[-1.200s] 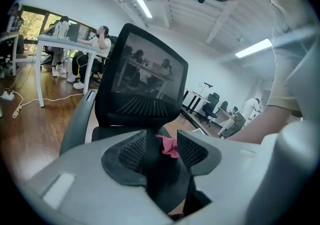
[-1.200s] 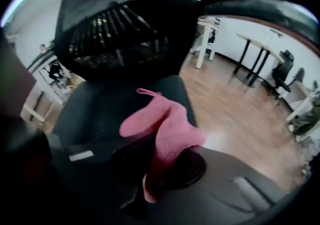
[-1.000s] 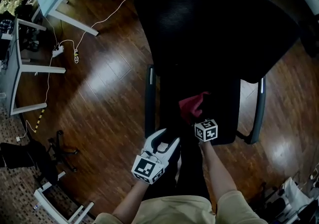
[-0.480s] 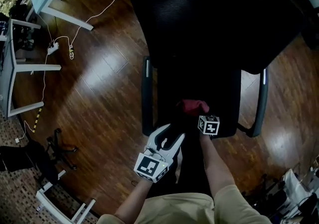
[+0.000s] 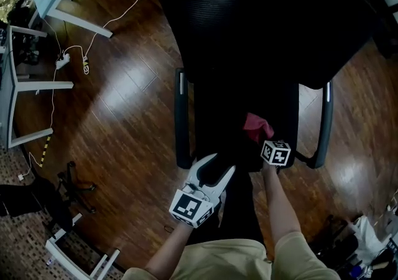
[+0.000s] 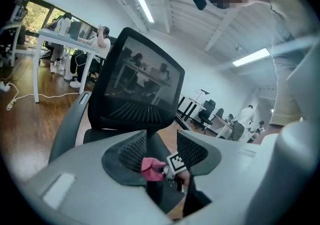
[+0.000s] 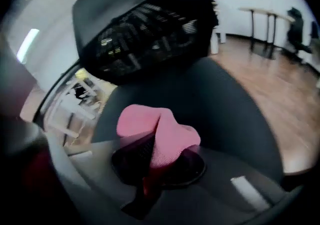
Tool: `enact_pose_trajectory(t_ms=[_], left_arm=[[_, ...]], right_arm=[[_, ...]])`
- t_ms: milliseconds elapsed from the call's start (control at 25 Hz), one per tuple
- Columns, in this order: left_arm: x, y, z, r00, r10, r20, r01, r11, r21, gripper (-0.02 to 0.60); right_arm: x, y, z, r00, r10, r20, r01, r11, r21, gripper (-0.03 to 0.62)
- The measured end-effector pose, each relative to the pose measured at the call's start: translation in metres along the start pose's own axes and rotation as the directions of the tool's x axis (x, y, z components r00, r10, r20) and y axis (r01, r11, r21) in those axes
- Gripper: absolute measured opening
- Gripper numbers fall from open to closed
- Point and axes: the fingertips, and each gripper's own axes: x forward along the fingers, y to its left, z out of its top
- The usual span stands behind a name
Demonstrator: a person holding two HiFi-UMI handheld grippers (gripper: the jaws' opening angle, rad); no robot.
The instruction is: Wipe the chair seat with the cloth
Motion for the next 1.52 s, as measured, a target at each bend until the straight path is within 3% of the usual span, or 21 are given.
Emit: enact_pose_trajectory(t_ms=[80, 160, 240, 280, 320, 400, 480, 560, 640, 720, 800, 880, 1000, 1080, 1120, 1160, 1200, 1280, 1320, 1360, 1520], left_arm=[[-0.009, 0.002, 0.006, 1.000, 0.011, 0.004, -0.011, 1.000, 0.025, 0.179], [-0.020, 0.007, 0.012, 1.000, 0.029, 0.007, -0.029, 0.999, 0.044, 0.179], [-0.030, 0.013, 0.018, 0.998, 0.058, 0.012, -0.058, 0.997, 0.051, 0.179], [-0.034, 0.015, 0.020, 0.998, 0.069, 0.013, -0.070, 0.996, 0.053, 0.179], [-0.036, 0.017, 0.020, 0.997, 0.076, 0.012, -0.076, 0.996, 0.055, 0.179], [-0.040, 0.018, 0.020, 0.997, 0.077, 0.013, -0.078, 0.996, 0.046, 0.179], [-0.041, 0.018, 0.020, 0.997, 0.076, 0.023, -0.076, 0.997, 0.012, 0.179], [-0.038, 0.013, 0.020, 0.997, 0.063, 0.037, -0.062, 0.998, -0.028, 0.178], [-0.030, 0.002, 0.019, 0.999, 0.028, 0.043, -0.027, 0.999, -0.039, 0.178], [-0.020, -0.009, 0.016, 0.999, -0.007, 0.034, 0.007, 1.000, -0.026, 0.178], [-0.014, -0.016, 0.011, 0.999, -0.028, 0.024, 0.029, 0.999, -0.021, 0.178], [-0.012, -0.017, 0.006, 0.999, -0.035, 0.014, 0.035, 0.999, -0.020, 0.178], [-0.019, -0.015, 0.002, 1.000, -0.031, -0.002, 0.030, 0.999, -0.017, 0.178], [-0.027, -0.015, 0.005, 1.000, -0.022, -0.009, 0.022, 1.000, 0.003, 0.178], [-0.032, -0.013, 0.008, 1.000, -0.014, -0.014, 0.015, 1.000, 0.018, 0.178], [-0.036, -0.011, 0.011, 1.000, -0.006, -0.017, 0.007, 0.999, 0.031, 0.178], [-0.040, -0.010, 0.013, 1.000, 0.003, -0.016, -0.002, 0.999, 0.039, 0.178], [-0.043, -0.007, 0.016, 1.000, 0.025, -0.012, -0.024, 0.999, 0.048, 0.178], [-0.044, -0.005, 0.015, 0.999, 0.037, -0.009, -0.036, 0.998, 0.052, 0.178], [-0.047, -0.001, 0.014, 0.999, 0.050, -0.006, -0.050, 0.997, 0.056, 0.178], [-0.065, 0.020, 0.011, 0.995, 0.096, -0.009, -0.096, 0.994, 0.061, 0.178]], right_arm=[[0.014, 0.114, -0.026, 0.962, 0.261, -0.083, -0.269, 0.958, -0.102, 0.015], [0.020, 0.211, -0.060, 0.876, 0.449, -0.174, -0.472, 0.873, -0.125, 0.015], [0.025, 0.269, -0.086, 0.820, 0.516, -0.248, -0.556, 0.821, -0.130, 0.015], [0.030, 0.280, -0.095, 0.816, 0.508, -0.275, -0.556, 0.819, -0.139, 0.015], [0.036, 0.280, -0.101, 0.829, 0.478, -0.291, -0.533, 0.832, -0.152, 0.015], [0.046, 0.248, -0.104, 0.893, 0.355, -0.277, -0.415, 0.888, -0.201, 0.015], [0.041, 0.180, -0.095, 0.965, 0.174, -0.194, -0.216, 0.951, -0.221, 0.015], [0.014, 0.096, -0.082, 0.994, -0.016, -0.106, -0.001, 0.987, -0.162, 0.015], [-0.021, 0.003, -0.073, 0.975, -0.213, -0.064, 0.204, 0.971, -0.126, 0.015], [-0.053, -0.083, -0.071, 0.925, -0.376, -0.052, 0.372, 0.926, -0.066, 0.015], [-0.081, -0.129, -0.063, 0.886, -0.460, -0.067, 0.460, 0.888, -0.005, 0.015], [-0.088, -0.134, -0.052, 0.884, -0.462, -0.072, 0.464, 0.886, 0.018, 0.015], [-0.059, -0.091, -0.062, 0.950, -0.297, -0.094, 0.304, 0.950, 0.065, 0.015], [-0.032, -0.012, -0.070, 0.990, -0.061, -0.130, 0.061, 0.998, -0.006, 0.015], [-0.021, 0.040, -0.075, 0.984, 0.085, -0.158, -0.094, 0.994, -0.047, 0.015], [-0.014, 0.094, -0.081, 0.953, 0.235, -0.193, -0.253, 0.965, -0.074, 0.015], [-0.011, 0.146, -0.091, 0.898, 0.370, -0.239, -0.399, 0.913, -0.083, 0.015], [-0.010, 0.220, -0.117, 0.761, 0.541, -0.358, -0.598, 0.799, -0.061, 0.015], [-0.006, 0.241, -0.131, 0.716, 0.561, -0.415, -0.637, 0.769, -0.059, 0.015], [0.004, 0.253, -0.142, 0.706, 0.541, -0.457, -0.638, 0.765, -0.080, 0.015], [0.044, 0.228, -0.147, 0.826, 0.357, -0.436, -0.467, 0.867, -0.176, 0.015]])
